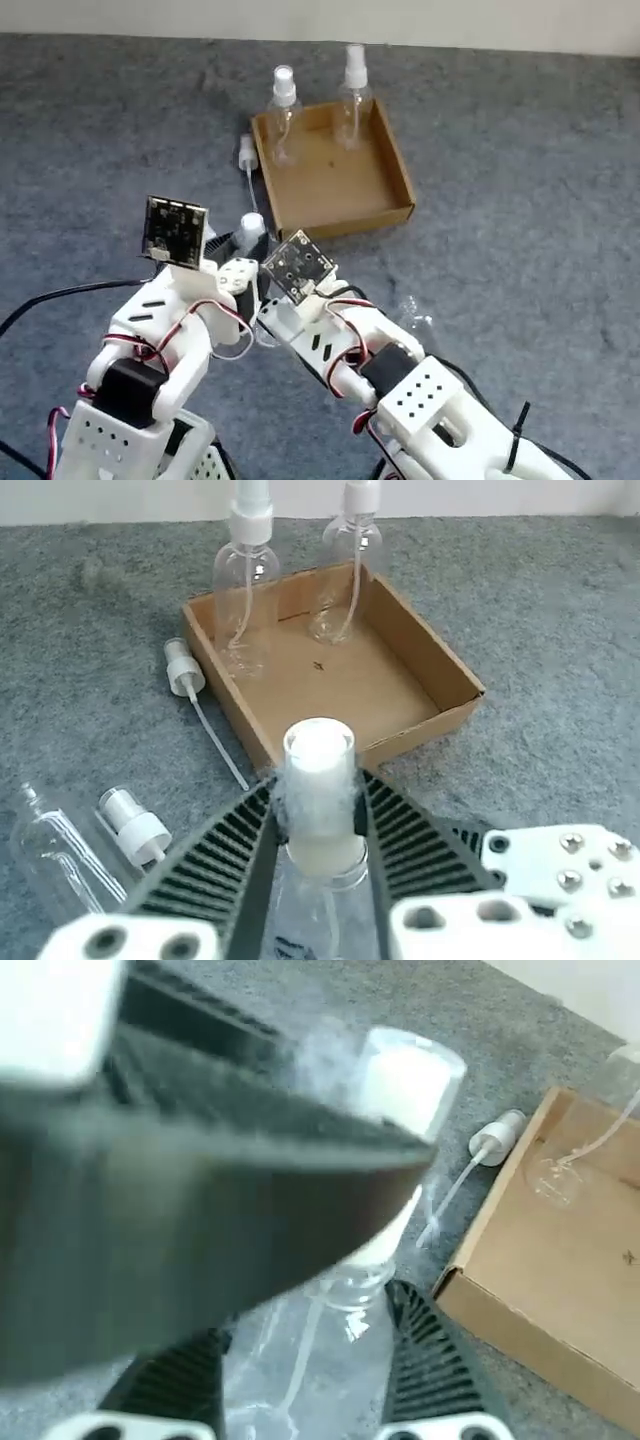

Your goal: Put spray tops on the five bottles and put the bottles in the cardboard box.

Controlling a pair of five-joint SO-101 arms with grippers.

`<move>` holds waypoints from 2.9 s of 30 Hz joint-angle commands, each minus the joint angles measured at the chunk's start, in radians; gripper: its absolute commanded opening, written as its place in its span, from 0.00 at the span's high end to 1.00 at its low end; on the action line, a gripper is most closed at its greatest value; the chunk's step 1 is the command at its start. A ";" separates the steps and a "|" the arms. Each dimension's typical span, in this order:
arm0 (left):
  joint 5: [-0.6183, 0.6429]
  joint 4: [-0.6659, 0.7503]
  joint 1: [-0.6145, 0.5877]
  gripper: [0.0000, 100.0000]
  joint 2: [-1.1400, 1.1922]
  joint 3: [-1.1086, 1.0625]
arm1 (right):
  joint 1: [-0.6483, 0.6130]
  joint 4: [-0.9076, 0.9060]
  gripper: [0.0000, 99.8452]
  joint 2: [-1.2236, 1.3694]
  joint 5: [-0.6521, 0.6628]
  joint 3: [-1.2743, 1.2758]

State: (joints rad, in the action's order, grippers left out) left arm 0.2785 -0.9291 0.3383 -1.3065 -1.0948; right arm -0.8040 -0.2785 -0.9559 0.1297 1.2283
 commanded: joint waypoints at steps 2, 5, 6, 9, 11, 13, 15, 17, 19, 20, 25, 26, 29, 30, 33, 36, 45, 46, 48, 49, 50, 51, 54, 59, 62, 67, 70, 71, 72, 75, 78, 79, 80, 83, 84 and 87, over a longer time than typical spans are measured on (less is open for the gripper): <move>-0.038 -0.011 0.045 0.99 0.012 -0.010 | 0.027 0.025 1.00 -0.035 0.011 -0.028; -0.040 -0.008 0.045 0.99 0.012 -0.005 | 0.027 0.025 1.00 -0.035 0.011 -0.030; -0.040 -0.006 0.045 0.99 0.012 -0.004 | 0.027 0.025 1.00 -0.035 0.011 -0.031; -0.041 -0.008 0.045 0.98 0.012 -0.002 | 0.028 0.025 1.00 -0.035 0.011 -0.031; -0.041 -0.011 0.045 0.95 0.012 -0.005 | 0.028 0.025 1.00 -0.033 0.011 -0.031; -0.041 -0.011 0.045 0.92 0.012 -0.010 | 0.028 0.025 1.00 -0.033 0.011 -0.031; -0.041 -0.011 0.039 0.90 0.012 -0.010 | 0.028 0.025 1.00 -0.033 0.011 -0.030; -0.043 -0.011 0.022 0.88 0.008 -0.004 | 0.033 0.025 1.00 -0.033 0.011 -0.031; -0.048 -0.011 -0.013 0.86 0.008 0.015 | 0.062 0.025 1.00 -0.033 0.011 -0.031; -0.068 -0.015 -0.036 0.85 0.008 0.035 | 0.081 0.025 1.00 -0.033 0.011 -0.031; -0.137 -0.112 -0.127 0.78 0.008 0.143 | 0.147 0.025 1.00 -0.030 0.011 -0.038; -0.137 -0.123 -0.139 0.77 0.008 0.157 | 0.151 0.024 1.00 -0.025 0.011 -0.053; -0.138 -0.138 -0.176 0.74 0.008 0.179 | 0.154 0.024 1.00 -0.024 0.021 -0.088; -0.140 -0.135 -0.189 0.74 0.007 0.180 | 0.154 0.024 1.00 -0.024 0.044 -0.097; -0.141 -0.133 -0.242 0.74 -0.028 0.170 | 0.156 0.024 1.00 -0.022 0.097 -0.125; -0.144 -0.133 -0.277 0.74 -0.119 0.105 | 0.193 -0.016 1.00 -0.021 0.110 -0.206; -0.210 0.011 -0.173 0.74 -0.274 -0.120 | 0.226 -0.346 1.00 0.199 0.110 -0.697; -0.210 0.011 -0.157 0.74 -0.277 -0.119 | 0.217 -0.367 1.00 0.234 0.110 -0.739; -0.212 0.011 -0.136 0.74 -0.283 -0.119 | 0.206 -0.389 1.00 0.295 0.110 -0.812; -0.212 0.009 -0.130 0.74 -0.285 -0.120 | 0.202 -0.389 1.00 0.320 0.109 -0.839; -0.213 0.012 -0.127 0.74 -0.278 -0.124 | 0.193 -0.390 1.00 0.344 0.109 -0.860; -0.213 0.017 -0.125 0.74 -0.275 -0.125 | 0.186 -0.403 1.00 0.361 0.109 -0.874; -0.238 0.038 -0.133 0.74 -0.274 -0.154 | 0.162 -0.478 1.00 0.378 0.061 -0.889; -0.265 0.114 -0.160 0.74 -0.274 -0.199 | 0.145 -0.638 1.00 0.377 0.054 -0.932; -0.265 0.115 -0.170 0.74 -0.274 -0.199 | 0.148 -0.667 1.00 0.377 0.054 -0.952; -0.269 0.117 -0.170 0.74 -0.274 -0.199 | 0.148 -0.670 1.00 0.377 0.054 -0.951; -0.270 0.127 -0.170 0.74 -0.274 -0.206 | 0.148 -0.716 1.00 0.375 0.054 -0.954; -0.270 0.138 -0.170 0.74 -0.274 -0.208 | 0.145 -0.731 1.00 0.364 0.054 -0.960; -0.270 0.141 -0.171 0.74 -0.274 -0.208 | 0.145 -0.742 1.00 0.351 0.054 -0.963; -0.270 0.141 -0.171 0.74 -0.274 -0.208 | 0.148 -0.762 1.00 0.303 0.054 -0.972; -0.270 0.140 -0.171 0.74 -0.274 -0.208 | 0.148 -0.762 1.00 0.278 0.083 -0.967; -0.270 0.140 -0.171 0.74 -0.274 -0.208 | 0.150 -0.759 1.00 0.278 0.100 -0.972; -0.270 0.140 -0.170 0.74 -0.274 -0.206 | 0.162 -0.757 1.00 0.280 0.109 -0.972; -0.270 0.140 -0.170 0.74 -0.285 -0.206 | 0.272 -0.668 1.00 0.280 0.117 -0.969; -0.270 0.138 -0.170 0.74 -0.285 -0.208 | 0.318 -0.611 1.00 0.282 0.117 -0.967; -0.270 0.138 -0.180 0.75 -0.285 -0.217 | 0.438 -0.466 1.00 0.338 0.143 -0.957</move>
State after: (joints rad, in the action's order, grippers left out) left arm 0.0146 -0.8155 0.1741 -1.5827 -1.3065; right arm -0.4757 -0.8830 -0.6291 0.2432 0.3291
